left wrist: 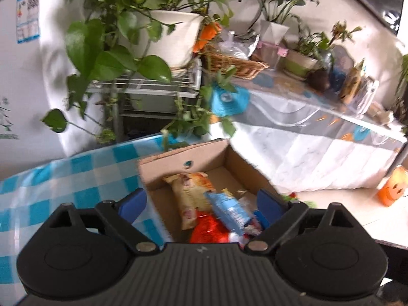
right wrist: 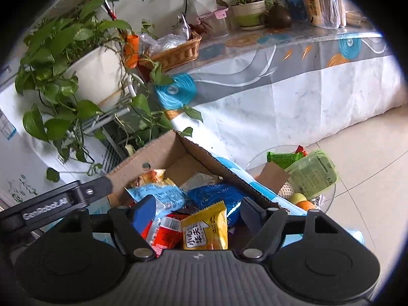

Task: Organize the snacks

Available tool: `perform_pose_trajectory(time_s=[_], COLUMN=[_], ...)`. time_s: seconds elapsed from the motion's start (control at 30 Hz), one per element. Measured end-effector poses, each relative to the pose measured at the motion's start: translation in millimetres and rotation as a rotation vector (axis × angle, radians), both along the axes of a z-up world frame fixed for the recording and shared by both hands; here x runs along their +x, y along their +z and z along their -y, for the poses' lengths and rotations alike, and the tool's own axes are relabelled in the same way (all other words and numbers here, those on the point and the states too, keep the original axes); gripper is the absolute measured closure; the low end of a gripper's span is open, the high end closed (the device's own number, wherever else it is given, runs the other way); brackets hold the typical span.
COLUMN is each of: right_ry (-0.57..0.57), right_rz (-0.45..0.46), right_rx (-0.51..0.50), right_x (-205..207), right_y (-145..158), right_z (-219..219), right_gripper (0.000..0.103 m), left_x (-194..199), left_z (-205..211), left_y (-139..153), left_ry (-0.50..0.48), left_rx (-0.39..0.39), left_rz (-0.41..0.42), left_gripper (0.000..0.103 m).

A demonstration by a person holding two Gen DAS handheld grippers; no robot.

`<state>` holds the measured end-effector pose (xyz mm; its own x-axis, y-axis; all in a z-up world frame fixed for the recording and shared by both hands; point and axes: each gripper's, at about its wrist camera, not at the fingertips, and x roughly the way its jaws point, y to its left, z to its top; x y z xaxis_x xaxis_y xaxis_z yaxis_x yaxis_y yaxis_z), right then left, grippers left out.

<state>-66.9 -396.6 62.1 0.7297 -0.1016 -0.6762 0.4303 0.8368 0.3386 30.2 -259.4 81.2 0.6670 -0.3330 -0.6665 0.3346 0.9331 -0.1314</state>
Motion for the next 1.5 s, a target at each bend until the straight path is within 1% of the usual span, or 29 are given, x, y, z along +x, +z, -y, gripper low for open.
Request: perform_pose_trajectory(time_s=[0.17,0.4,0.5,0.6,0.7,0.87,1.2,1.4,1.5], right_ry=[0.021,0.019,0.029,0.043,0.061,0.077,0.084,0.087,0.085], right_rz=[-0.044,-0.088,-0.103,-0.125,-0.132,-0.152,-0.16,-0.174,-0.181], right_rx=[-0.038,-0.085,-0.101,-0.122,-0.139,-0.156,-0.166,-0.175,-0.185], right_x=[5,10,12,14,15,16,14,15,16], right_y=[-3,-6,-7,-8,-8,-9,-9,-11,-11], right_z=[-6,-10,-12,-14,-16,-18,-17,-17,-19], right_gripper=[0.017,0.014,0.011,0.01,0.009,0.006,0.005,0.004,0.004], left_x=[-5,-14,-17,-17,-17,-16,-14,-14,-14], left_z=[-10,-20,-21,-21,-18,-16,-9,-5,-1], left_y=[4,1,-1,-3,-5,-6,-6,-7,-8], left_ry=[0.043,0.069,0.081,0.089,0.093,0.105,0.123,0.118,0.112], left_rx=[0.045,0.1,0.126,0.152,0.183,0.204,0.271,0.282,0.304], left_rz=[-0.017,-0.034,-0.046,-0.061,-0.075,-0.088,-0.084,-0.082,-0.076], left_gripper=[0.009,0.008,0.007,0.005,0.004,0.004,0.001,0.001,0.001])
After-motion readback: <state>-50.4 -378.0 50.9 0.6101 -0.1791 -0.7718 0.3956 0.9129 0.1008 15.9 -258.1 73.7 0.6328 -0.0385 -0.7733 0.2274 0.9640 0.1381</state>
